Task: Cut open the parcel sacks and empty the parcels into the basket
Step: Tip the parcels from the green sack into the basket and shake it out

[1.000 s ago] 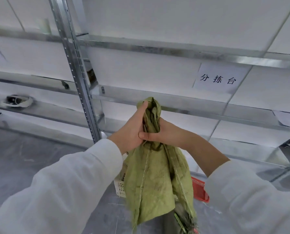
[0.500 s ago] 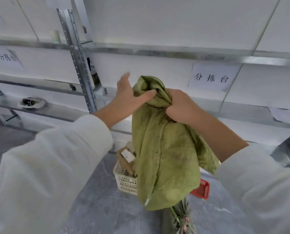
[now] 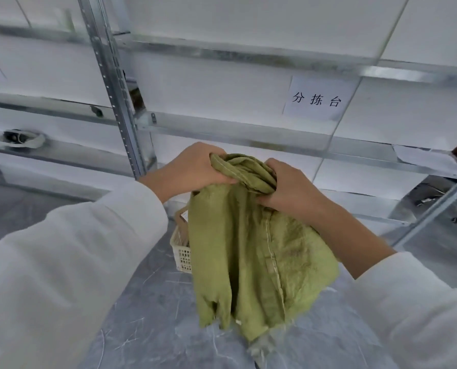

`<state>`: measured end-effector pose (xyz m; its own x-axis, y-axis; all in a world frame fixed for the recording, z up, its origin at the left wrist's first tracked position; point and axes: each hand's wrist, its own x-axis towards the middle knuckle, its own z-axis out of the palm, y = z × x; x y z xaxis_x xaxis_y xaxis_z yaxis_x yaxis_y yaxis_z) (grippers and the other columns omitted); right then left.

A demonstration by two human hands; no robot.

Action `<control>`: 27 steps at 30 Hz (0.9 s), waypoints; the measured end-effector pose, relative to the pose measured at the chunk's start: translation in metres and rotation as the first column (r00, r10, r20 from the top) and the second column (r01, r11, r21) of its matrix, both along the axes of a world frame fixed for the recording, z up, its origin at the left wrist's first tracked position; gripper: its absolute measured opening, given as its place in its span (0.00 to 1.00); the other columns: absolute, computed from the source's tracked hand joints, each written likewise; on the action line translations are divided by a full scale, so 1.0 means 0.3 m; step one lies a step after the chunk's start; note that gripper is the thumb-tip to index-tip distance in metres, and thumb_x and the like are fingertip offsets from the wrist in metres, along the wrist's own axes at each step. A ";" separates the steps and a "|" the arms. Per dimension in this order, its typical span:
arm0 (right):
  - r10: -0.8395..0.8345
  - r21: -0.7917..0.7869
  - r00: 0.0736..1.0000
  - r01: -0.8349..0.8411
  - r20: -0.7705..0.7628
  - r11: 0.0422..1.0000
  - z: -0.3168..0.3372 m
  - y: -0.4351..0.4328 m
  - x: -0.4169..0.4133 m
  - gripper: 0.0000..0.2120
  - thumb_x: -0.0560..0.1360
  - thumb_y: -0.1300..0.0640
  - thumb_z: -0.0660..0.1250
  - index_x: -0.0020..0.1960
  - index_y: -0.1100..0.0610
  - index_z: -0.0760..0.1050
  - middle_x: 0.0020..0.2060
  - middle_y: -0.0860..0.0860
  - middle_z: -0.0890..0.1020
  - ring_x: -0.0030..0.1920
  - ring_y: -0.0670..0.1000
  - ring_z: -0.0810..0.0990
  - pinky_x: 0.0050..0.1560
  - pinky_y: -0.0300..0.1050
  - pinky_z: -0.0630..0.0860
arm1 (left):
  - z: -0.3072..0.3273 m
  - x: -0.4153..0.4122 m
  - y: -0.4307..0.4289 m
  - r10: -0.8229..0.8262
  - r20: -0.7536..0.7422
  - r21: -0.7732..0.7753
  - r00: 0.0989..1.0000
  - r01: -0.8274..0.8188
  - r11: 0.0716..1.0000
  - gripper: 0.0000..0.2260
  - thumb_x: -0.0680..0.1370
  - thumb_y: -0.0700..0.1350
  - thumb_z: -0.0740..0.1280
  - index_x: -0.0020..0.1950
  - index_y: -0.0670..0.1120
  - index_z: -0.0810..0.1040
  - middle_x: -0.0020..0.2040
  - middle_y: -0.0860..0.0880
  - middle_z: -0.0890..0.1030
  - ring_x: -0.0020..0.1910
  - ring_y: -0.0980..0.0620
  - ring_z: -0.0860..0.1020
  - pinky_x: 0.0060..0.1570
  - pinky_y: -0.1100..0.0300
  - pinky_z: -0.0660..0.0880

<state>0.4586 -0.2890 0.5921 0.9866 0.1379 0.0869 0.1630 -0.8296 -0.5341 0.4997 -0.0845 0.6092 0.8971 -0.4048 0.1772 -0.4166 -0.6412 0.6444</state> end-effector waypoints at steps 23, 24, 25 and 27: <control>0.049 0.083 0.953 -0.025 -0.299 0.996 -0.178 -0.058 -0.560 0.08 0.69 0.55 0.70 0.46 0.48 0.75 0.39 0.45 0.78 0.38 0.43 0.77 0.35 0.41 0.75 | -0.041 -0.552 -0.096 -0.019 -0.320 0.071 0.947 0.044 0.997 0.11 0.65 0.46 0.78 0.41 0.42 0.83 0.40 0.43 0.83 0.36 0.50 0.80 0.42 0.57 0.75; 0.076 0.096 0.936 -0.045 -0.343 0.994 -0.197 -0.091 -0.583 0.06 0.69 0.56 0.69 0.46 0.51 0.76 0.39 0.47 0.80 0.39 0.45 0.78 0.36 0.43 0.77 | -0.063 -0.573 -0.131 -0.012 -0.353 0.086 0.935 0.046 0.995 0.09 0.65 0.46 0.78 0.41 0.44 0.84 0.39 0.46 0.84 0.37 0.52 0.80 0.42 0.58 0.75; 0.096 0.111 0.921 -0.058 -0.377 0.992 -0.214 -0.124 -0.611 0.06 0.69 0.56 0.69 0.46 0.53 0.78 0.40 0.48 0.81 0.39 0.47 0.79 0.38 0.44 0.79 | -0.084 -0.597 -0.166 -0.014 -0.379 0.083 0.925 0.049 0.995 0.07 0.65 0.46 0.78 0.40 0.48 0.84 0.37 0.50 0.84 0.37 0.55 0.81 0.41 0.61 0.75; 0.111 0.139 0.901 -0.058 -0.419 0.989 -0.251 -0.197 -0.675 0.08 0.68 0.56 0.69 0.47 0.54 0.78 0.40 0.50 0.81 0.40 0.49 0.80 0.40 0.45 0.80 | -0.122 -0.647 -0.237 -0.006 -0.417 0.091 0.909 0.048 0.995 0.07 0.64 0.47 0.78 0.39 0.50 0.84 0.37 0.53 0.84 0.38 0.57 0.81 0.43 0.61 0.75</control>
